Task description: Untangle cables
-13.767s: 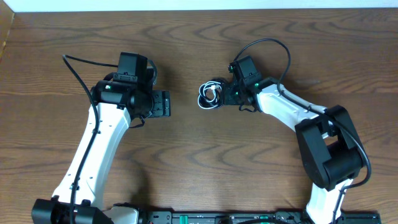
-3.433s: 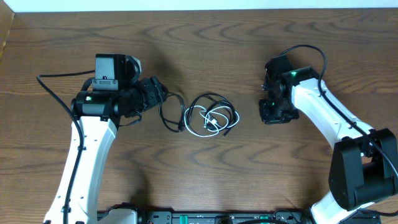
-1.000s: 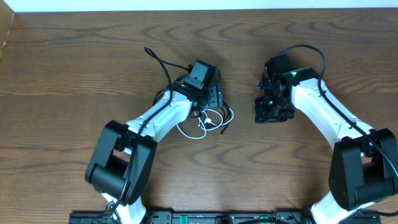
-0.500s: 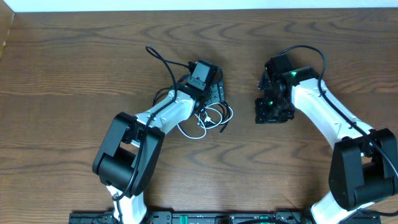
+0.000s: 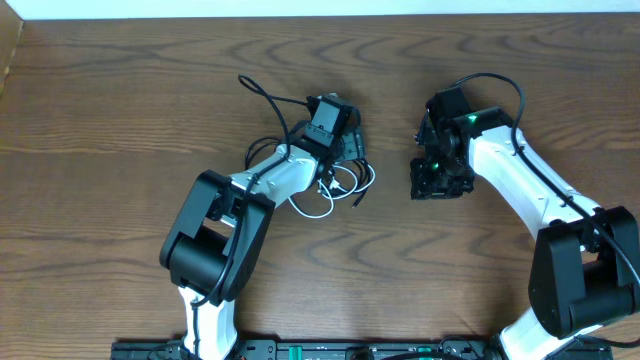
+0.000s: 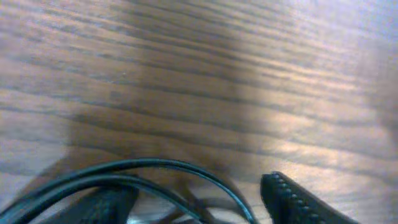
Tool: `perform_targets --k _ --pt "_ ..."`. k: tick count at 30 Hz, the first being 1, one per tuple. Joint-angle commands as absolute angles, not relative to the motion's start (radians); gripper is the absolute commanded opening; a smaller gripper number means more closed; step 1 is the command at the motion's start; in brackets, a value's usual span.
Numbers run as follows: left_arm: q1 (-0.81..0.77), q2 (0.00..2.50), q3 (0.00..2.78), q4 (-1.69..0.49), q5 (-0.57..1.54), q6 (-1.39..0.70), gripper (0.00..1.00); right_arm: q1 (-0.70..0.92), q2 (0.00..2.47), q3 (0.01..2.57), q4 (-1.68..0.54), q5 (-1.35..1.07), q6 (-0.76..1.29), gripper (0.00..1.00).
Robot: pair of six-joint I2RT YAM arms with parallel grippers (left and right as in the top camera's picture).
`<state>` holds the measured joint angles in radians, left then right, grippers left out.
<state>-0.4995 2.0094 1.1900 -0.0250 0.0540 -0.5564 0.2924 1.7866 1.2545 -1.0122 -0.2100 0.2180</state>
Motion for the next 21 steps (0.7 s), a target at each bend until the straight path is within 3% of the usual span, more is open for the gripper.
perform_targets --k 1,4,10,14,21 --pt "-0.497 2.029 1.196 -0.02 0.073 -0.563 0.35 0.296 1.791 1.254 -1.014 -0.217 0.208 0.35" --pt "-0.494 2.0 1.197 -0.016 0.098 -0.562 0.08 0.296 1.791 1.254 -1.014 -0.217 0.208 0.35" --pt "-0.494 1.819 1.197 -0.024 0.135 -0.555 0.08 0.296 1.791 1.254 -1.013 -0.217 0.208 0.35" --pt "-0.496 1.699 1.197 -0.073 0.265 -0.556 0.08 0.296 1.791 1.254 -0.993 -0.254 0.207 0.44" --pt "-0.497 1.544 1.197 -0.137 0.299 -0.556 0.08 0.296 1.791 1.254 -0.849 -0.751 0.046 0.47"
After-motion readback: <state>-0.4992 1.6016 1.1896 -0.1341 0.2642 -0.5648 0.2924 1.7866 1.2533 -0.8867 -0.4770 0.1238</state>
